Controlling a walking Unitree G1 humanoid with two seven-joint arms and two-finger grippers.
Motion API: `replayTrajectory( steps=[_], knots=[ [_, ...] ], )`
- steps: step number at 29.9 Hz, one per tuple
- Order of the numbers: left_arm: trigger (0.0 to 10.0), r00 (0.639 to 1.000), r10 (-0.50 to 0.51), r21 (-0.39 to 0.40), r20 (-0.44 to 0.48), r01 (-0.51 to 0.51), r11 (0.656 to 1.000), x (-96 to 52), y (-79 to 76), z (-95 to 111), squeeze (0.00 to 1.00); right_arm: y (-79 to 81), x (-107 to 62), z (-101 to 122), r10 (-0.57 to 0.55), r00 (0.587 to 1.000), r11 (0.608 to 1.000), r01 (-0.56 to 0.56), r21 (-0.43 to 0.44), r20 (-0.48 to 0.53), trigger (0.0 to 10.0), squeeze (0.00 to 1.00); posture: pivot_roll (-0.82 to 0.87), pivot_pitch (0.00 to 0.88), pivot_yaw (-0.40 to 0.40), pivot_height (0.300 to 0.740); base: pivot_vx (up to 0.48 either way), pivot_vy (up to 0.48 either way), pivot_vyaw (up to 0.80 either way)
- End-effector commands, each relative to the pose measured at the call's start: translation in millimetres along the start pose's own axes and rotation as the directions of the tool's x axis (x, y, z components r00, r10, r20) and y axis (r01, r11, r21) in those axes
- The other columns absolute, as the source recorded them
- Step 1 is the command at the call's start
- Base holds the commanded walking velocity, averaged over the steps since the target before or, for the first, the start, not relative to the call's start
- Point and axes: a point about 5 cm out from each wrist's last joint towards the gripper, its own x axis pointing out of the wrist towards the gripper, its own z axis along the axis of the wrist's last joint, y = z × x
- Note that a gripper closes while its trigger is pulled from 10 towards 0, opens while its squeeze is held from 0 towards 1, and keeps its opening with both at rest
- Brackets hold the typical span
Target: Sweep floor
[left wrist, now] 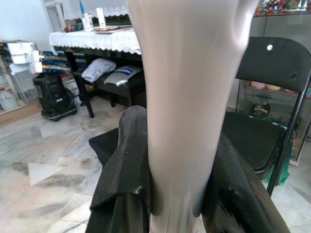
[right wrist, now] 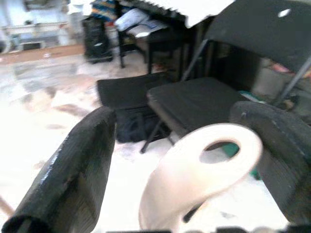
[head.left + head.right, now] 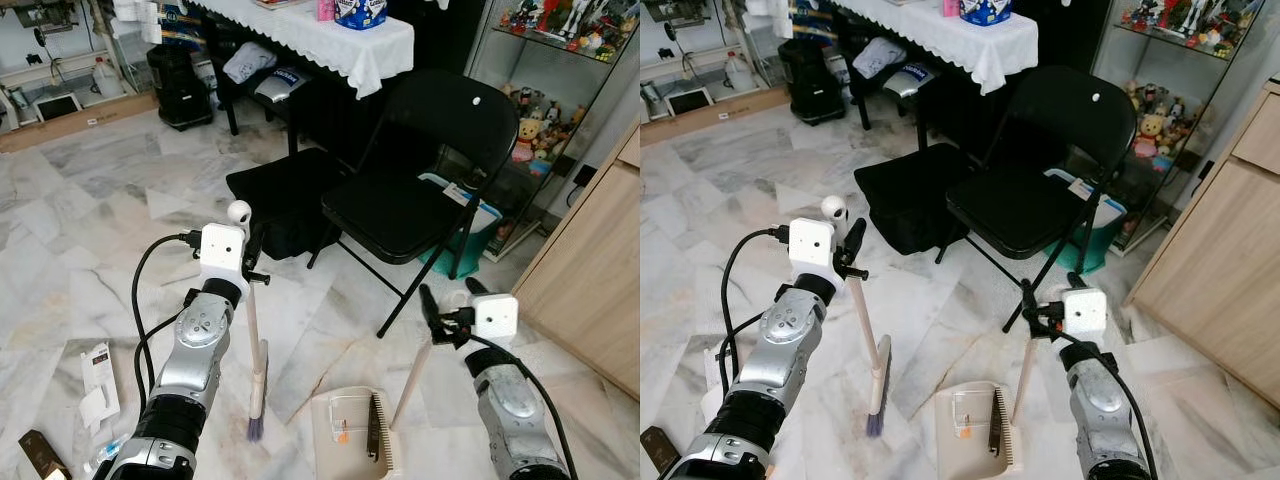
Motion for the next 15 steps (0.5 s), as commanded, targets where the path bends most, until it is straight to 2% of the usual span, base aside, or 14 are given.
replayTrajectory(
  steps=[1,6,9,15],
  knots=[
    [10.0,0.999,-0.013,0.011,0.029,0.013,1.000,5.4,-0.9,8,0.00,11.6,-1.6,-7,0.070,0.997,0.997,-0.070,0.018,-0.034,10.0,0.00,-0.03,0.053,0.028,0.740,0.000,0.000,0.00],
    [10.0,0.999,-0.015,0.013,0.031,0.015,1.000,5.6,-0.7,9,0.00,18.2,2.4,-12,0.072,0.995,0.997,-0.071,0.010,-0.073,10.0,0.00,-0.02,0.048,0.029,0.740,0.000,0.000,0.00],
    [10.0,0.999,-0.016,0.015,0.031,0.016,1.000,5.4,-0.1,9,0.00,15.7,3.4,-15,0.039,0.994,0.998,-0.043,-0.037,-0.102,10.0,0.00,-0.02,0.047,0.030,0.740,0.000,0.000,0.00],
    [10.0,0.999,-0.022,0.016,0.027,0.021,1.000,4.3,-0.6,8,0.00,4.8,1.5,-20,-0.053,0.989,0.998,0.047,-0.051,-0.136,10.0,0.00,-0.02,0.042,0.030,0.740,0.000,0.000,0.00]
  ],
)
